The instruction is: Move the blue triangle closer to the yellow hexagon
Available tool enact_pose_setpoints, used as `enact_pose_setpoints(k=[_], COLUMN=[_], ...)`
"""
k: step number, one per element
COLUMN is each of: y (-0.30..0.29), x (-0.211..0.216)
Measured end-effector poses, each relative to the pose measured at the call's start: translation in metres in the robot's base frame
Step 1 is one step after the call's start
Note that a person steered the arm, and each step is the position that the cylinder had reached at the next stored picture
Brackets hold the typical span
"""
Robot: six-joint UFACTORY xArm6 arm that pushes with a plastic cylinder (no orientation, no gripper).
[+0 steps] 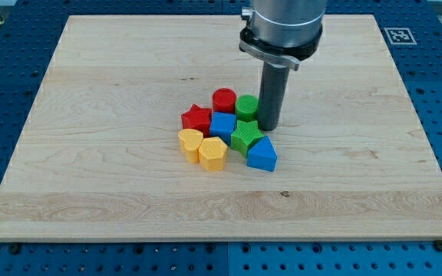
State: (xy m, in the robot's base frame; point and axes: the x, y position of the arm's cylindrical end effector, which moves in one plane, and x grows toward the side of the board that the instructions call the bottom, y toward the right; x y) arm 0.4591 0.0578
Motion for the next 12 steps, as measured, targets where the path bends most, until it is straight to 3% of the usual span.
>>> enact_pose_setpoints(k=[2, 3, 4, 6, 10, 12], y=[-0.010, 0.041, 0.062, 0.035, 0.039, 0.014], x=[-0.001, 0.011, 0.030, 0.101, 0.078, 0.078])
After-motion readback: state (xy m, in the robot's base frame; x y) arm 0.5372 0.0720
